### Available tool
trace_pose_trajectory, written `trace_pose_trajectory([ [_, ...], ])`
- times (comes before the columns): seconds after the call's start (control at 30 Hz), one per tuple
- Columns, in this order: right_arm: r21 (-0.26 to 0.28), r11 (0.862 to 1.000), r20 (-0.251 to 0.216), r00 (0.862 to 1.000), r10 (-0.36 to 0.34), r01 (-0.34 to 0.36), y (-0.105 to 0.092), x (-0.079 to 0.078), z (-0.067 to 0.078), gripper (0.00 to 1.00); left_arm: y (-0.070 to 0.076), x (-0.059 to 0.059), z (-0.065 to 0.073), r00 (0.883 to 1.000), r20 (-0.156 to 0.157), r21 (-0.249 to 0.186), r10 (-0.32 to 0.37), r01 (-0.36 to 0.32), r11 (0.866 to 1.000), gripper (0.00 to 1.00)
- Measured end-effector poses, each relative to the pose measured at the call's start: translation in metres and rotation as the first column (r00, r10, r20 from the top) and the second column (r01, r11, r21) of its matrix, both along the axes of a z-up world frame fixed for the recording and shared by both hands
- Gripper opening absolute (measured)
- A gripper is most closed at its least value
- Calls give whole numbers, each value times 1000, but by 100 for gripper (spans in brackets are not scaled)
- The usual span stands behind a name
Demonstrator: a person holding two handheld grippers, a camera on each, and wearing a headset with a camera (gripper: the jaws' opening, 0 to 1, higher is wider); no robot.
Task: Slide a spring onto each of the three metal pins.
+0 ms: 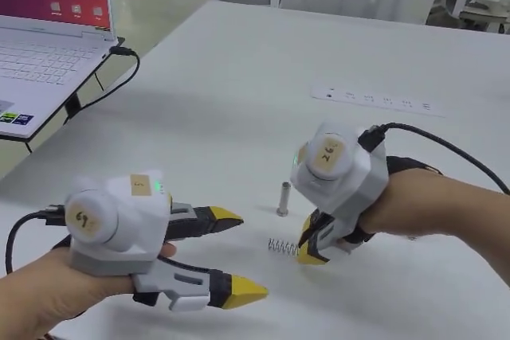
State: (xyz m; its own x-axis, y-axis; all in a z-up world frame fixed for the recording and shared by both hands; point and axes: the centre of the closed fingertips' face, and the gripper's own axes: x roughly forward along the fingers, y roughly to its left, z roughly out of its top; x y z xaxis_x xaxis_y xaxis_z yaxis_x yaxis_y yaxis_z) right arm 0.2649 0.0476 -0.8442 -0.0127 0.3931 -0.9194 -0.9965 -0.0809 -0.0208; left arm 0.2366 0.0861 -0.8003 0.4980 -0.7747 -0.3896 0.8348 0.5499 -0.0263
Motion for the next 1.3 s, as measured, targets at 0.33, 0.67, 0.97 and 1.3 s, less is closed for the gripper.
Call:
trace_pose_trajectory([
  [0.33, 7, 999, -34, 998, 49, -49, 1, -18, 18, 8, -3, 2, 0, 999, 8, 27, -42, 41, 999, 42],
  [0.67, 5, 997, -38, 996, 82, -82, 3, -27, 26, 8, -11, 3, 4, 993, 21, 70, -114, 112, 991, 30],
  [0.97, 3, 993, -37, 992, 118, -118, 5, -33, 32, 8, -18, 0, 3, 987, 25, 72, -156, 154, 985, 20],
  [1.3, -10, 989, -42, 988, 146, -146, 4, -39, 34, 8, -24, -4, 3, 981, 30, 63, -189, 187, 980, 12],
])
